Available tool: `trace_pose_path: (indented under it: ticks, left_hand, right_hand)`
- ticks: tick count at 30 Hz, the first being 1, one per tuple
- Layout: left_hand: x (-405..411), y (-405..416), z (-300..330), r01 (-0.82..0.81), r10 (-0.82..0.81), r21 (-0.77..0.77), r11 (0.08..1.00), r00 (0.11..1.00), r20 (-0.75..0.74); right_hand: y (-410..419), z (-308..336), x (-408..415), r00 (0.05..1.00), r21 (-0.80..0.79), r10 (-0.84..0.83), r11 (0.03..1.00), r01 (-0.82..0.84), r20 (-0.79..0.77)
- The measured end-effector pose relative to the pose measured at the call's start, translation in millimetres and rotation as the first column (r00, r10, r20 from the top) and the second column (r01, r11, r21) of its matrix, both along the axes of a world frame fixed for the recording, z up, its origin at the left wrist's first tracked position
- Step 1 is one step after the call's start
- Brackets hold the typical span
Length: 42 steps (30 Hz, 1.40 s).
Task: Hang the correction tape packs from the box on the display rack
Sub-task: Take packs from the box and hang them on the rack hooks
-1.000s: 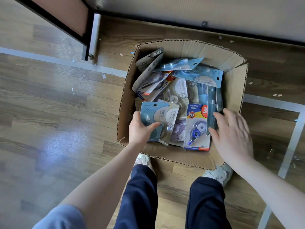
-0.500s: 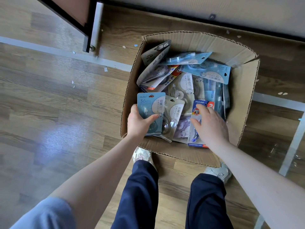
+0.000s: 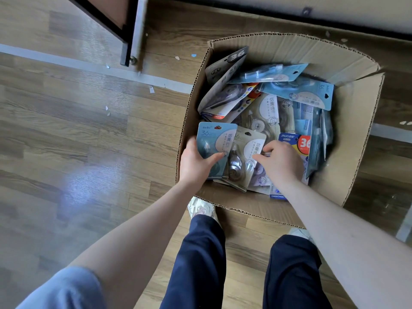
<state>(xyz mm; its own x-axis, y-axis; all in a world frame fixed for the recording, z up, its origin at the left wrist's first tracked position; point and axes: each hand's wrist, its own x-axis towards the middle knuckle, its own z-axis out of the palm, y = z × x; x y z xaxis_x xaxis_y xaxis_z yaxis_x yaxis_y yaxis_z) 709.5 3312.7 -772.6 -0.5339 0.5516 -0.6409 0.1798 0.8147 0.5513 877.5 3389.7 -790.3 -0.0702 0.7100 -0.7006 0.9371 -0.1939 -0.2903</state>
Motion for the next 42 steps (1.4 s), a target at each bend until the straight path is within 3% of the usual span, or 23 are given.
trace_pose_path:
  ticks: [9,13,24,29,42]
  left_hand:
    - [-3,0,1,0.000,-0.001,0.008,1.000,0.999,0.049]
    - [-3,-1,2,0.007,-0.008,0.018,1.000,0.998,0.055]
    - [-2,5,12,-0.056,0.054,0.031,0.998,0.997,0.052]
    - [-2,14,27,-0.058,0.054,0.058,0.997,0.995,0.081]
    - [8,68,136,-0.045,0.022,0.221,0.974,0.994,0.104]
  right_hand:
    - [0,-5,-15,0.994,-0.004,-0.069,0.998,0.069,-0.090]
    - [-3,-4,-14,0.970,-0.022,-0.121,0.993,0.119,-0.212]
    - [9,17,3,0.836,-0.238,-0.471,0.878,0.414,-0.282]
    - [20,37,11,0.724,-0.259,-0.582,0.813,0.521,-0.370]
    - [75,151,41,0.677,-0.142,-0.534,0.826,0.545,-0.507]
